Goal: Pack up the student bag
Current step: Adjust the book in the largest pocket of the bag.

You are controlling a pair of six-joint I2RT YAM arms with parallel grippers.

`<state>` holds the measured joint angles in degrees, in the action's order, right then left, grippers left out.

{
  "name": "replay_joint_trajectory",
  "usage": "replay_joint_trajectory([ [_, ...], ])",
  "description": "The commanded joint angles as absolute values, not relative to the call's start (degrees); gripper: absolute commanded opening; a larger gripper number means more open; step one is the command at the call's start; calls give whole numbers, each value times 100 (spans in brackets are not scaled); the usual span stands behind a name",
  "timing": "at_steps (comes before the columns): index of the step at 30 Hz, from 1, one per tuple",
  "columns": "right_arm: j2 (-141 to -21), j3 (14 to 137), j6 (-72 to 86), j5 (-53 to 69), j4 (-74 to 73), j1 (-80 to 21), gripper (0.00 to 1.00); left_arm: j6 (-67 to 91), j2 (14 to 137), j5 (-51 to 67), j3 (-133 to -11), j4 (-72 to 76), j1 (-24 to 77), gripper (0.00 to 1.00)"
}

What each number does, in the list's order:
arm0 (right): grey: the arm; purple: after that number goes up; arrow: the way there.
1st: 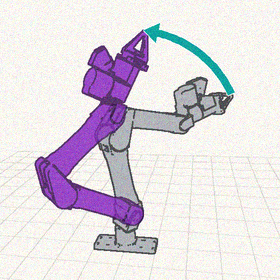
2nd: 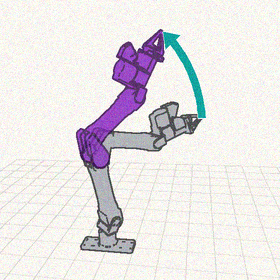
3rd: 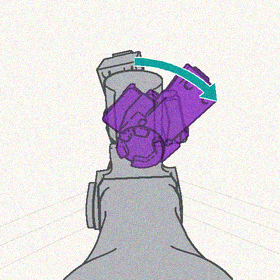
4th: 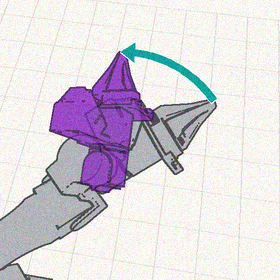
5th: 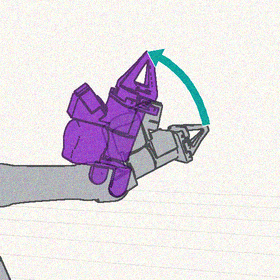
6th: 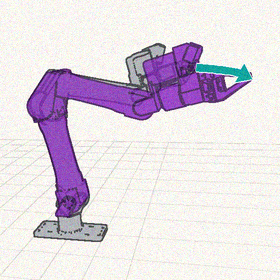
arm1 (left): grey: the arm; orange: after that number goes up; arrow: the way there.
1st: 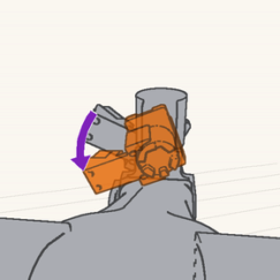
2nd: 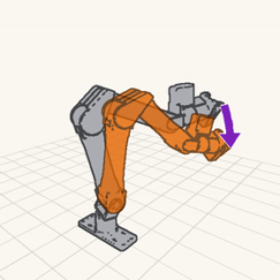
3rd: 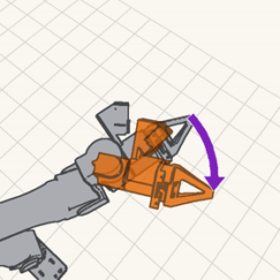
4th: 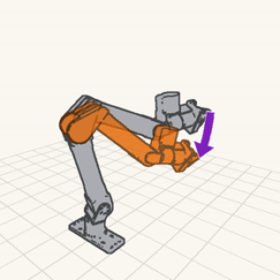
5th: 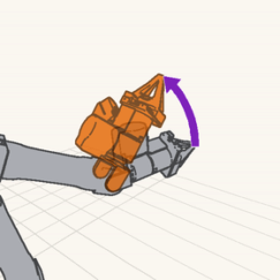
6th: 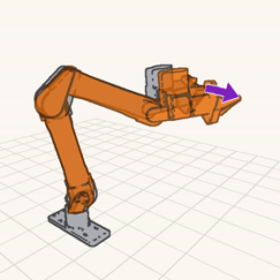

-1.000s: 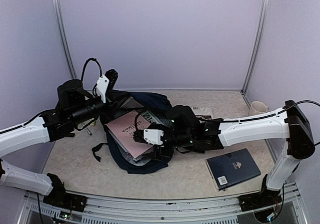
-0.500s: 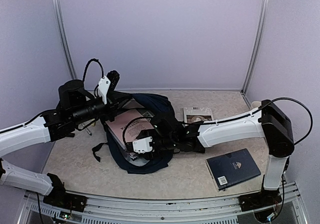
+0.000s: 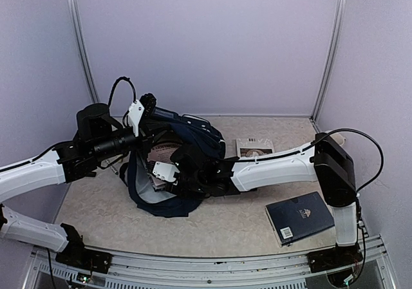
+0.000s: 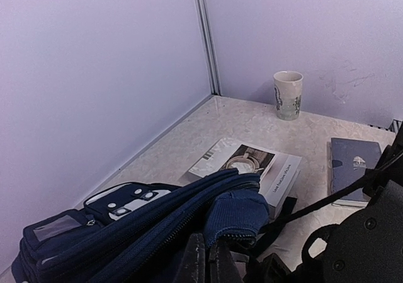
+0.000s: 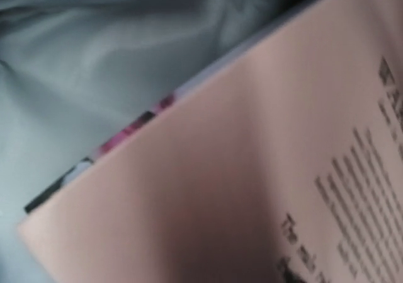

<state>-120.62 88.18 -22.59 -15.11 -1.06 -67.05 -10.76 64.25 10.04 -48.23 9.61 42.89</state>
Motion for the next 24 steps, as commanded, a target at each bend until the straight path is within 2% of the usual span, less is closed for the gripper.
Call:
replay_joint_trajectory([
  [1,-11740,8638,-1366,-2073,-199,-6587,57,-989,6249,1261,-5026,1758,4498,0],
  [5,-11241,8242,-1482,-1514,-264,-6768,69,-733,6371,454,-5120,1644,4320,0],
  [9,-10364,7937,-1225,-464,-166,-6829,80,-570,6440,177,-5158,1582,4147,0],
  [15,-9122,7287,-547,448,-40,-6584,89,-530,6497,189,-5179,1566,4131,0],
  [17,-8701,6979,-36,660,26,-6218,93,-523,6505,199,-5192,1547,4131,0],
  [19,-8325,6576,789,383,-16,-5630,97,-527,6510,208,-5198,1541,4133,0],
  [22,-8079,6171,2311,-219,-1007,-4387,92,-536,6492,200,-5199,1537,4140,0],
  [24,-8011,5839,3002,-197,-1479,-3630,91,-556,6479,189,-5203,1529,4146,0],
])
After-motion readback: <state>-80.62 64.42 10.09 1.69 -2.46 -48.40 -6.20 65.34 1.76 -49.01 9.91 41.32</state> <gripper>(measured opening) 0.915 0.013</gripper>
